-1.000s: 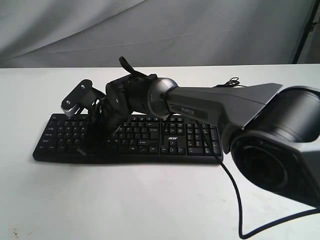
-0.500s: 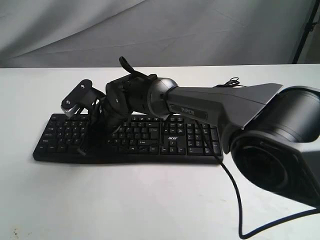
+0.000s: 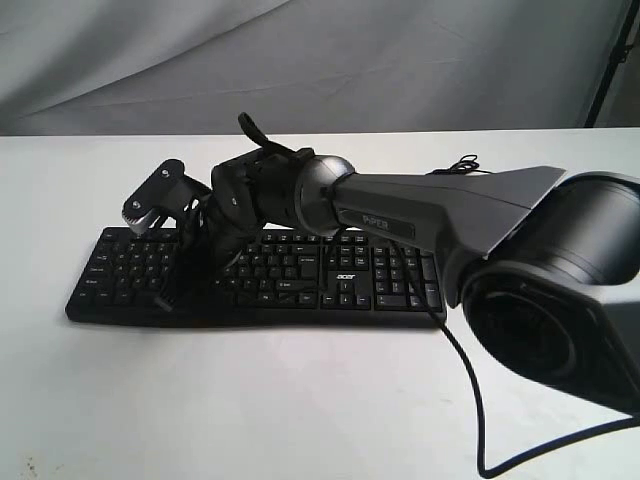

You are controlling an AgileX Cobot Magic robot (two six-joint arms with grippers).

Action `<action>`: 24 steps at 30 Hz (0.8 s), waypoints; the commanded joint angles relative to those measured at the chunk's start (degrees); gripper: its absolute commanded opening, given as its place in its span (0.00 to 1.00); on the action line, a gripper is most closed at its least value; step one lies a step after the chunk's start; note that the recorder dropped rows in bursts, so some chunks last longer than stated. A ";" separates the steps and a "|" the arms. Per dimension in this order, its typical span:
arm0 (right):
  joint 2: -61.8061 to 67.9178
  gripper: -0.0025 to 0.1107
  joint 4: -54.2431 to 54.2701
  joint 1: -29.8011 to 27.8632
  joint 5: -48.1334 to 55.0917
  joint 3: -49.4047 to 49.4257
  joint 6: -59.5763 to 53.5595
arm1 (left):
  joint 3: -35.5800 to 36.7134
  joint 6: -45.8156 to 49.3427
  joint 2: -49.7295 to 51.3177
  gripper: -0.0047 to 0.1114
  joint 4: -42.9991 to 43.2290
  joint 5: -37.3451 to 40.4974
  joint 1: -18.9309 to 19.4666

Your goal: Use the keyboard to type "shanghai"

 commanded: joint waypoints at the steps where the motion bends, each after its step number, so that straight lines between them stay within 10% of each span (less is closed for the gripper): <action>1: -0.09 0.02 0.04 0.15 0.94 0.36 0.05 | 0.25 -0.16 -0.20 0.04 0.04 -0.27 -0.20; 24: 5.95 0.02 5.98 5.21 -2.97 -15.66 -6.39 | 0.25 -0.16 -0.20 0.04 0.04 -0.27 -0.20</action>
